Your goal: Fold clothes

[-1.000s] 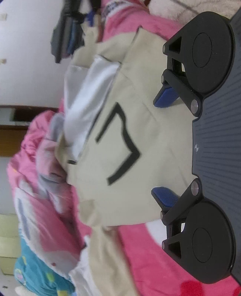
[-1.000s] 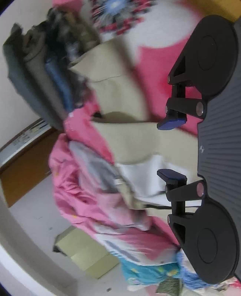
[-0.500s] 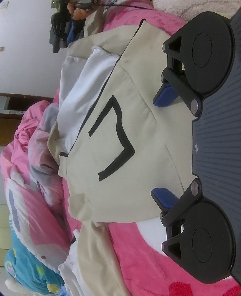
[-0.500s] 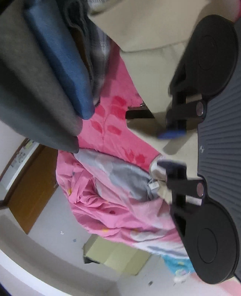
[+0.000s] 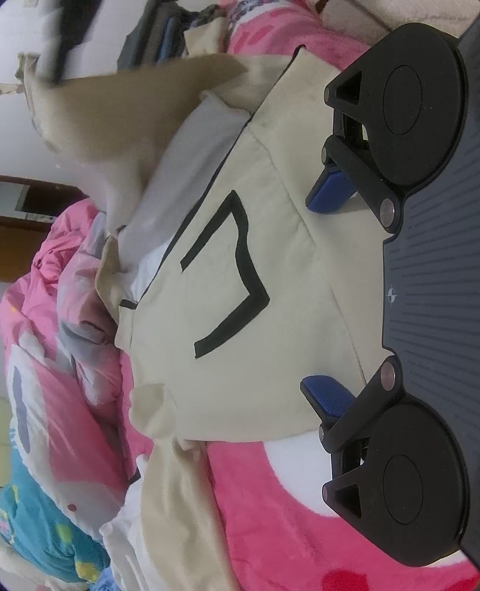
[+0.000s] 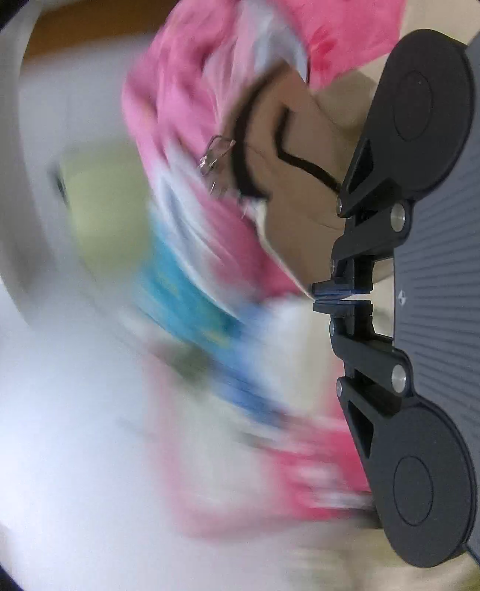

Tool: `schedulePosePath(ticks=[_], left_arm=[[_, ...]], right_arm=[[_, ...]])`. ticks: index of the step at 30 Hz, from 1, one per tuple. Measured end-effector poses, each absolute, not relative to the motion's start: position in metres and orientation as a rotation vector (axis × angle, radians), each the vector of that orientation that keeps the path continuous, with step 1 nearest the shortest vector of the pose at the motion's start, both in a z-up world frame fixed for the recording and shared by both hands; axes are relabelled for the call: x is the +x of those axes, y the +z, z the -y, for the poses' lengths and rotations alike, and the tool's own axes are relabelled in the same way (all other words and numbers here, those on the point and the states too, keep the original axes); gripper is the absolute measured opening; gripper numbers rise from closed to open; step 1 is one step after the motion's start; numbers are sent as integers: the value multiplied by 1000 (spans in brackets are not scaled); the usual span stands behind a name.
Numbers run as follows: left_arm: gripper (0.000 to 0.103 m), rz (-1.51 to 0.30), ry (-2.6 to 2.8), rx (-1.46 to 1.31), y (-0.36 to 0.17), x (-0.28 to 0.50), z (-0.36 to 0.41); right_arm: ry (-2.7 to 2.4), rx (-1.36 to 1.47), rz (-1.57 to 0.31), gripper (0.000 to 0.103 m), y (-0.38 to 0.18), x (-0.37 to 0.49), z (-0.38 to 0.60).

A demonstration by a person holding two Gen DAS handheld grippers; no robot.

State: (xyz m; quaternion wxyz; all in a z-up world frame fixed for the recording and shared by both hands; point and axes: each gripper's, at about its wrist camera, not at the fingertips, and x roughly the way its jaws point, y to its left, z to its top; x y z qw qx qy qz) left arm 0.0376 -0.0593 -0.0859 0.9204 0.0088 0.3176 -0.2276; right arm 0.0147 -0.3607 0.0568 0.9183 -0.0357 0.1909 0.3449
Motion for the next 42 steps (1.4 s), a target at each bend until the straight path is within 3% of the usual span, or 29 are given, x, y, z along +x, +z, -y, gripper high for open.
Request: schedulePosePath(ticks=[4, 8, 13, 15, 16, 17, 21, 27, 30, 32, 40, 42], left_arm=[[96, -657, -482, -32, -84, 39, 51], [96, -659, -494, -80, -83, 40, 44], [95, -651, -498, -118, -78, 40, 40], [95, -627, -507, -128, -70, 38, 40], [95, -612, -524, -118, -65, 37, 42], [95, -593, -547, -93, -60, 35, 47], [95, -500, -673, 69, -39, 23, 89], [93, -436, -737, 370, -40, 16, 176], [84, -489, -745, 430, -49, 26, 203], [73, -549, -731, 446, -55, 33, 211], [42, -658, -760, 407, -56, 45, 203], [40, -682, -767, 364, -51, 48, 197]], right_arm=[[771, -387, -618, 2, 0, -13, 310], [665, -561, -708, 3, -27, -26, 295], [554, -356, -679, 8, -12, -35, 317], [491, -196, -648, 27, -5, -36, 333], [455, -85, -630, 43, -2, -37, 344], [409, 40, -608, 49, -2, -36, 356], [200, 398, -575, 49, -22, -47, 397], [-69, 609, -485, 49, -57, -61, 423], [-154, 560, -448, 49, -68, -58, 419], [-171, 574, -439, 49, -78, -57, 422], [-131, 660, -366, 48, -95, -68, 440], [-116, 697, -353, 48, -98, -69, 444]])
